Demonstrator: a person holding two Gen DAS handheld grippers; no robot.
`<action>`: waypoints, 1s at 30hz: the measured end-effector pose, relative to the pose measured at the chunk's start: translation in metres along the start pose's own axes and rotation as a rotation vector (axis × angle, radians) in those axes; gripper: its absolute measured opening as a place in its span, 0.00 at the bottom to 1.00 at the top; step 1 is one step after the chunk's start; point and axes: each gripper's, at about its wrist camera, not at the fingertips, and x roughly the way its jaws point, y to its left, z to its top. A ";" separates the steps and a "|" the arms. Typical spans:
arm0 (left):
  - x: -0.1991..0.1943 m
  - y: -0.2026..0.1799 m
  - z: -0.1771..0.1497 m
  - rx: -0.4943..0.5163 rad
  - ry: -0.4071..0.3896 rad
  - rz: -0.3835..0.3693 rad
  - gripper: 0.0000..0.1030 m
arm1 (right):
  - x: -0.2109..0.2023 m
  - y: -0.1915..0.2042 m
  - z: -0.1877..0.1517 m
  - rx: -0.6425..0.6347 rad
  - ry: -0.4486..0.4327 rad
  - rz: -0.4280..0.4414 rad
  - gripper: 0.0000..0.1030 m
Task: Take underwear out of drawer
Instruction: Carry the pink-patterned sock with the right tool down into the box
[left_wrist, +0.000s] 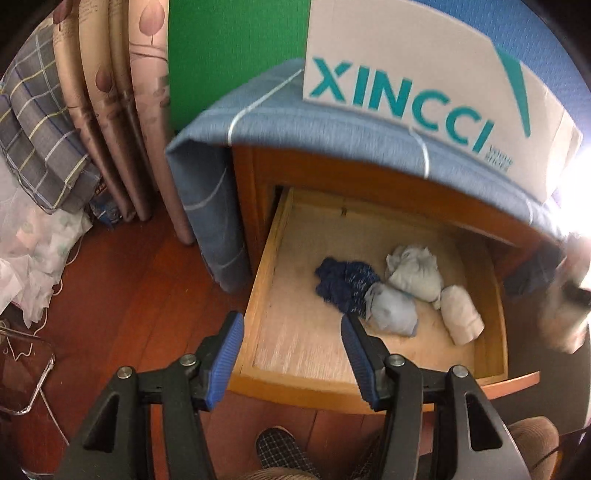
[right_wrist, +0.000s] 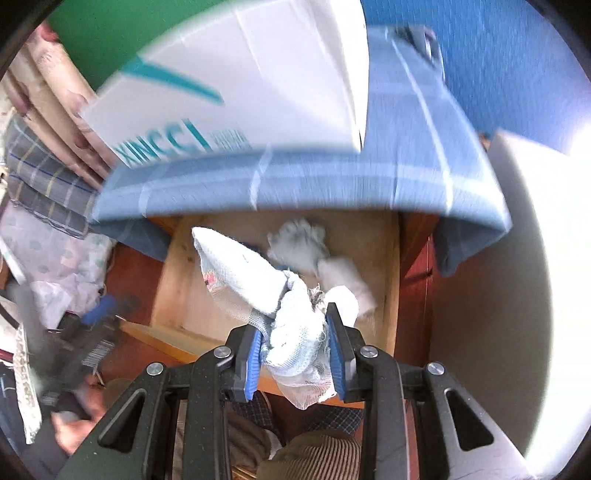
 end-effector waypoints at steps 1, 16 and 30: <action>0.002 0.002 -0.003 -0.004 0.005 0.003 0.54 | -0.009 0.001 0.004 -0.006 -0.013 -0.001 0.28; 0.004 0.013 -0.003 -0.063 -0.003 -0.031 0.54 | -0.120 0.057 0.105 -0.131 -0.239 0.009 0.28; 0.009 0.010 -0.002 -0.044 0.008 -0.036 0.54 | -0.052 0.076 0.184 -0.131 -0.208 -0.132 0.28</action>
